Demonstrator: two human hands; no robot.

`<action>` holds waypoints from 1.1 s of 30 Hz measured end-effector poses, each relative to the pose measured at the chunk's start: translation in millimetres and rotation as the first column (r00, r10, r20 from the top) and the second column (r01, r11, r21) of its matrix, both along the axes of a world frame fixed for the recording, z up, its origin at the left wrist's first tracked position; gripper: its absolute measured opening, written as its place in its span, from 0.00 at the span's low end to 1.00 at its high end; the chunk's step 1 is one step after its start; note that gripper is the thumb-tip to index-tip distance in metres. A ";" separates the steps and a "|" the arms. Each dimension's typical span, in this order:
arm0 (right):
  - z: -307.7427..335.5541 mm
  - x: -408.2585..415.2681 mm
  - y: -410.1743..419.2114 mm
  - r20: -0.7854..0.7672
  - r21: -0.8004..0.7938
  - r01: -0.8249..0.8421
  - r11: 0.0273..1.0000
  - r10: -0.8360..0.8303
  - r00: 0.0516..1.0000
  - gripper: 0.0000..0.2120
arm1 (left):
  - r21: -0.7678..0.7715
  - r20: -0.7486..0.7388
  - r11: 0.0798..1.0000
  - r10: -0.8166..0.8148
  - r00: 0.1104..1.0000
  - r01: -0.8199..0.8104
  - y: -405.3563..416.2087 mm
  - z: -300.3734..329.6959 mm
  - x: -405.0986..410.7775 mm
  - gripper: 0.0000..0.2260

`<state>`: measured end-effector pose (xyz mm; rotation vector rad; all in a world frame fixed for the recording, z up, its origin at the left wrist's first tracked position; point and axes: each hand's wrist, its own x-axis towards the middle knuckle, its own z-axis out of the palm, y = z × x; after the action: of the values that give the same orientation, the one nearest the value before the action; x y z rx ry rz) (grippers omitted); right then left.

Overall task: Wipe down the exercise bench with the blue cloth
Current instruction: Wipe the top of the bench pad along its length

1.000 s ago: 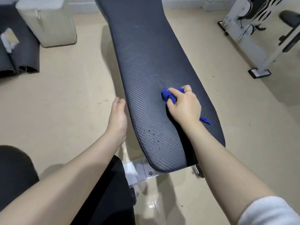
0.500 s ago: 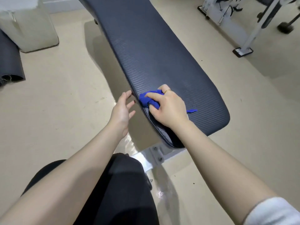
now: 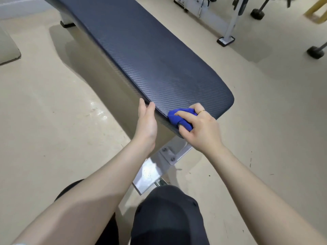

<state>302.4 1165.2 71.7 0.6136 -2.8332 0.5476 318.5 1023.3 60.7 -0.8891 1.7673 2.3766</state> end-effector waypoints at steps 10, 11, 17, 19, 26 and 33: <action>1.6 -34.8 15.6 -0.050 0.068 0.233 0.970 -0.230 0.972 0.13 | -0.100 -0.015 0.994 0.039 0.999 -0.040 8.4 -1.7 -5.5 0.27; 0.4 -23.3 18.4 -0.063 0.050 0.159 0.986 -0.156 0.986 0.14 | -0.105 -0.014 0.992 0.062 0.998 -0.063 10.8 -1.7 -7.0 0.26; -7.7 -70.3 50.4 -0.011 -0.011 0.212 0.977 -0.212 0.977 0.15 | -0.121 0.038 0.972 0.205 0.978 -0.199 30.0 10.1 -24.6 0.30; -8.4 -109.6 66.0 0.010 0.023 0.348 0.937 -0.348 0.937 0.14 | -0.113 0.067 0.963 0.252 0.965 -0.244 31.9 11.6 -34.6 0.31; -6.0 -87.3 74.2 0.074 -0.036 0.088 0.995 -0.085 0.994 0.13 | -0.095 0.237 0.834 0.550 0.801 -0.544 47.3 29.0 -64.0 0.34; 0.1 -182.0 52.6 0.077 0.045 0.172 0.984 -0.175 0.982 0.14 | -0.366 0.245 0.759 0.636 0.732 -0.538 52.8 12.2 -73.3 0.29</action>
<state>120.4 1217.8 71.8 0.3526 -2.9412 0.4993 245.2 1076.1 72.9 -2.0623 1.8741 2.0511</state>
